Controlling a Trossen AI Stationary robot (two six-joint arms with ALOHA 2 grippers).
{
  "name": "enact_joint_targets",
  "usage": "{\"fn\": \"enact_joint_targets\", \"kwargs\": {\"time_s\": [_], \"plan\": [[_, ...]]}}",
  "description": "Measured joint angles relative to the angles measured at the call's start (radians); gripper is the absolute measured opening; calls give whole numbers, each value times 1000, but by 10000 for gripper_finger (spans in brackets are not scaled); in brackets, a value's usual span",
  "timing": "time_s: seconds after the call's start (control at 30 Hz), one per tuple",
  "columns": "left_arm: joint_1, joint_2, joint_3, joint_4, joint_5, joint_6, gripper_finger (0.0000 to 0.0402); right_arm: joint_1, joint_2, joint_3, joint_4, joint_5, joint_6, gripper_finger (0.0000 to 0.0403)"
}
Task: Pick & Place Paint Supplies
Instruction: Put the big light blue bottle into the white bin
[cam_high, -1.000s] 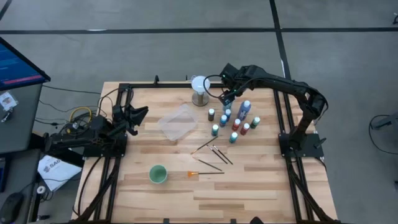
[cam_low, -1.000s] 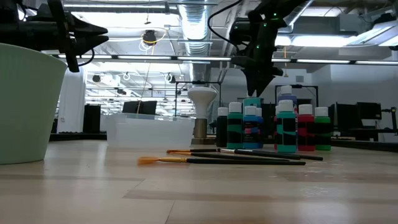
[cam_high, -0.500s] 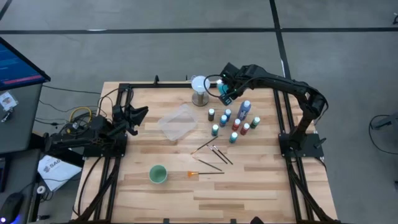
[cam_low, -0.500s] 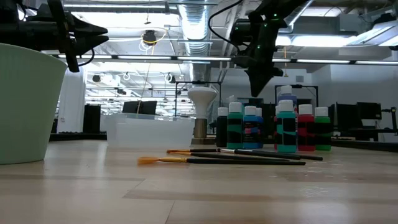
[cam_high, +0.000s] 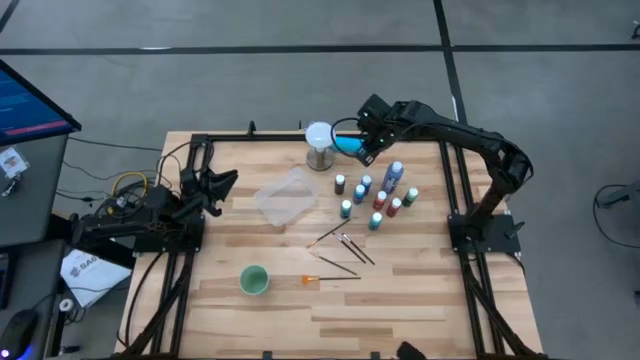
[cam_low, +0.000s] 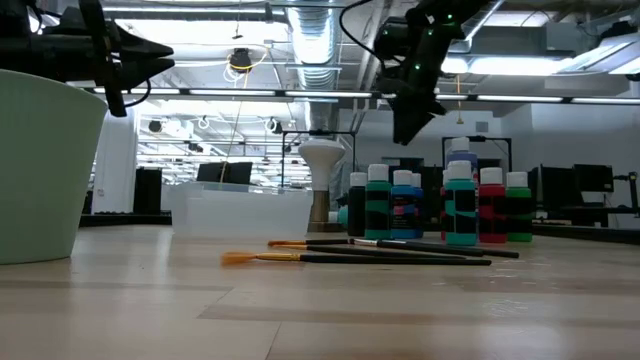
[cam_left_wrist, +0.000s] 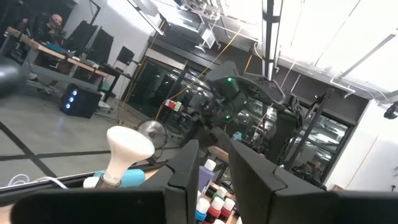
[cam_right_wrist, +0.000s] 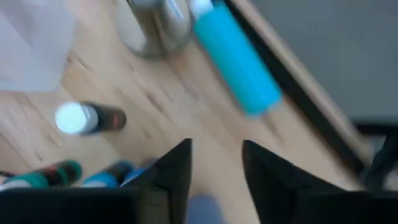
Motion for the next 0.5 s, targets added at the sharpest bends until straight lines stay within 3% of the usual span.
{"fn": "enact_joint_targets", "kwargs": {"time_s": [0.23,0.5], "plan": [[0,1,0,0,-2,-3,82,-34,32,0,170,-79,-276,247],[0,1,0,0,-4,-9,120,-132,131,0,218,-202,-420,260]]}}
